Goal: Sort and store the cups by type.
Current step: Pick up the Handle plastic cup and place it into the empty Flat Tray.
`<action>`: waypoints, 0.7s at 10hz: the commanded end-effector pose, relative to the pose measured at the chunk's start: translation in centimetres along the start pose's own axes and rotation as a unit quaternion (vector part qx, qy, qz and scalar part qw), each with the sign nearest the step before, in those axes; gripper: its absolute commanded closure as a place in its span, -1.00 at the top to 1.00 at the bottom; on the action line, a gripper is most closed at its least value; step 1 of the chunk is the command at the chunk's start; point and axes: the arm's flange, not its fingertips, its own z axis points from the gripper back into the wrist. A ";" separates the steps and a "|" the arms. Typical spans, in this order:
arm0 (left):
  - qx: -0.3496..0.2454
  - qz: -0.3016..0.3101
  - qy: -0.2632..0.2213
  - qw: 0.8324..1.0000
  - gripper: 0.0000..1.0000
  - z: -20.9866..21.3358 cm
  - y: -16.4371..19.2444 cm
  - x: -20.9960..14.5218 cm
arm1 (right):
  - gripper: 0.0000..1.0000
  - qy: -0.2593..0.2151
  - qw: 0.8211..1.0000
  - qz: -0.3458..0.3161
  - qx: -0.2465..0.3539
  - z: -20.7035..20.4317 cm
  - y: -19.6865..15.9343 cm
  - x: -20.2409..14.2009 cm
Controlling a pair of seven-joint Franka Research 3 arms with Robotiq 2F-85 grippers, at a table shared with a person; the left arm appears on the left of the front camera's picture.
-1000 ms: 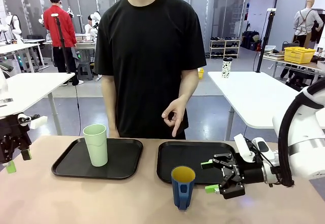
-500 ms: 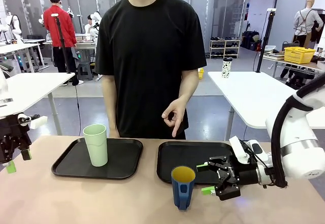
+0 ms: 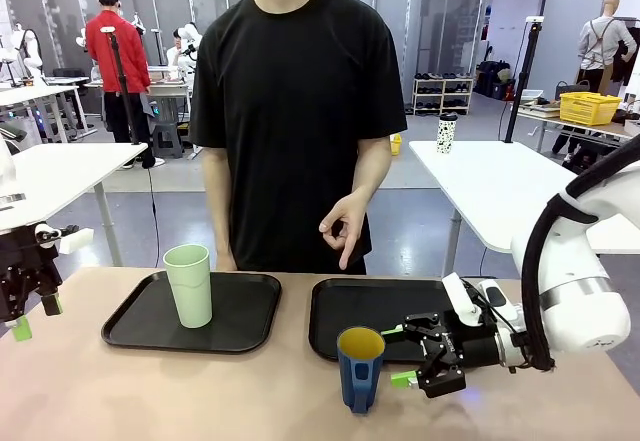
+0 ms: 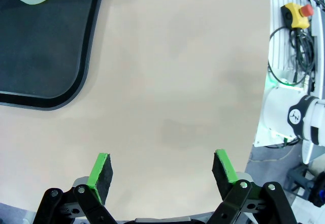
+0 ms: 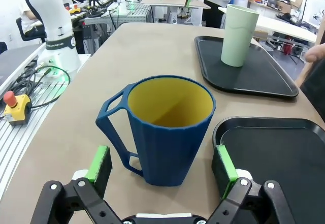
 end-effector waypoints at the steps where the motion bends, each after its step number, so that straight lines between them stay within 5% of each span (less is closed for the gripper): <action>1: 0.001 -0.004 0.002 1.000 1.00 0.1 0.0 -0.1 | 1.00 0.003 1.000 -0.017 -0.005 -1.1 -1.1 -0.4; 7: 0.001 -0.004 0.002 1.000 1.00 0.1 0.0 -0.1 | 1.00 -0.007 1.000 -0.026 0.006 -2.5 -2.6 -1.5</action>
